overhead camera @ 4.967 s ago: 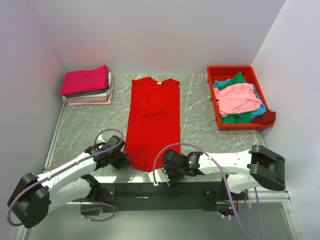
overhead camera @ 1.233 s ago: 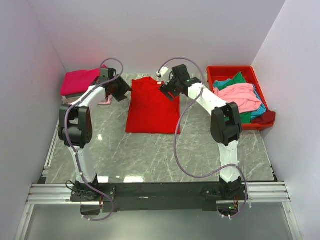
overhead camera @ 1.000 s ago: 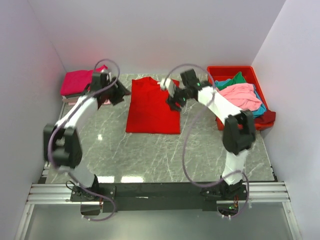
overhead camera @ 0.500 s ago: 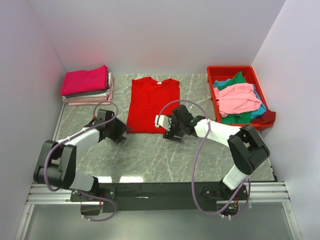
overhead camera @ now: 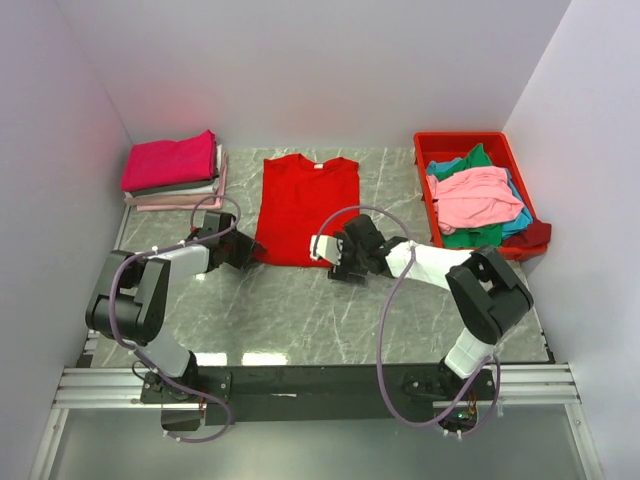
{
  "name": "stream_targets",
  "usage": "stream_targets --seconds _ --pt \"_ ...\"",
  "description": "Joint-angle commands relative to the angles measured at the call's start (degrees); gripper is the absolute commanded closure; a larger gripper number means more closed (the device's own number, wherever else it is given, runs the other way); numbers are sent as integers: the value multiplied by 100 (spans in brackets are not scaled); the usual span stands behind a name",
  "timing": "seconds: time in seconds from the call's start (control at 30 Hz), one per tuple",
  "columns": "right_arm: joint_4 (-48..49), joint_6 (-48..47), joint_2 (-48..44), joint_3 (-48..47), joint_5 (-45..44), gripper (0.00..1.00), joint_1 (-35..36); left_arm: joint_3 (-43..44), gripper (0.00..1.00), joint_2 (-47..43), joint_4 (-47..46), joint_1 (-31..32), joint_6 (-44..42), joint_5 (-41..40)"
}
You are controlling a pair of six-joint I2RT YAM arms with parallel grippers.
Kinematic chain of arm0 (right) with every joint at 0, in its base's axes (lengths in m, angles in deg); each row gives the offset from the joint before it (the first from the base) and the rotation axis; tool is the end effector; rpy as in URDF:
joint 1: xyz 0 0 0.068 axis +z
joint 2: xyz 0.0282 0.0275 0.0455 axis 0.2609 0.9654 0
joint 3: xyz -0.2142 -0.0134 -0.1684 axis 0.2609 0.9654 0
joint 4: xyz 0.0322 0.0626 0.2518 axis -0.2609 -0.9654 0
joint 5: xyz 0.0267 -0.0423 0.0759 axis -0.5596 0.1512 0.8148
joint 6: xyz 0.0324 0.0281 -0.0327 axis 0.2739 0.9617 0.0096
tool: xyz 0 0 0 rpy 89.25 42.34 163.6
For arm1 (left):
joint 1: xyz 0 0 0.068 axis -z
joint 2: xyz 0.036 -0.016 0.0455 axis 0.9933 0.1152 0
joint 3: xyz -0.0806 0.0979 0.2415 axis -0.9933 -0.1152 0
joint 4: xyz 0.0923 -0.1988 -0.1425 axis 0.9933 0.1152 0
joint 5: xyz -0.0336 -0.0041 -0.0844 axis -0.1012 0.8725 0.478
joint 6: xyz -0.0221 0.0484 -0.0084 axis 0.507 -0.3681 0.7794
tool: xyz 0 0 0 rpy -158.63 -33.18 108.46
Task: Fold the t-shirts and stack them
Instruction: Fold the tshirt
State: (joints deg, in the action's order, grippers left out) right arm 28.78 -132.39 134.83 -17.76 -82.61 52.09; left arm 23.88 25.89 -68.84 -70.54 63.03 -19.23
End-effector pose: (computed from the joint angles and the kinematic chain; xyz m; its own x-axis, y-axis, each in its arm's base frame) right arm 0.2592 0.2002 0.1615 0.0788 -0.8837 -0.4614 -0.9079 0.1276 -0.3994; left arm 0.2917 -0.0716 0.1418 -0.5034 -0.8619 -0.0606 -0.6529 0.4254 -0.6267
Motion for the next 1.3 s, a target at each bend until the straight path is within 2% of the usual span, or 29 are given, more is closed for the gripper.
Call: stream_targets --seconds 0.0,0.07,0.13,0.17,0.23,0.27,0.3,0.4,0.47,0.53,0.63,0.7,0.77,0.87,0.97,1.07,1.27 --pt "304 -10 315 -243 -406 25 -14 96 56 124 -59 25 -28 -295" --pt "357 -27 464 -278 -538 27 -23 131 60 133 -59 25 -98 -322" --pt "357 -1 552 -305 -591 33 -23 140 69 186 -94 17 -159 -269" --pt "296 17 613 -348 -591 42 -23 183 72 221 -112 17 -194 -252" --pt "225 43 640 -384 -556 52 -23 210 86 326 -278 17 -282 -138" --pt "164 52 623 -393 -495 65 -32 227 91 353 -419 17 -317 -85" --pt "111 87 597 -393 -433 72 -23 236 100 388 -455 17 -361 -41" --pt "-222 166 334 -384 -3 95 -93 166 100 249 -438 34 -502 187" --pt "-607 131 -42 -270 452 99 -137 -52 100 -110 -306 69 -564 293" --pt "-942 -27 -386 -130 787 100 -129 -290 100 -445 -174 122 -581 390" --pt "-1838 -307 -1098 169 1526 100 -85 -878 100 -1139 194 534 -407 557" --pt "-2795 -606 -1529 240 1859 100 20 -1344 100 -1743 396 1104 -143 488" --pt "-3594 -1037 -1862 327 2247 100 91 -1817 100 -2255 643 1796 506 364" --pt "-3792 -1047 -2345 669 2266 100 196 -2188 100 -3362 1177 2256 1166 13" --pt "-3538 -863 -2707 1021 2065 100 232 -2295 100 -4504 1582 2267 1431 -417" --pt "-3336 -740 -2744 1066 1766 100 232 -2015 100 -4613 1671 2188 1335 -796" --pt "-3167 -704 -2445 479 1352 100 -49 -1250 100 -3567 1312 1863 896 -700"
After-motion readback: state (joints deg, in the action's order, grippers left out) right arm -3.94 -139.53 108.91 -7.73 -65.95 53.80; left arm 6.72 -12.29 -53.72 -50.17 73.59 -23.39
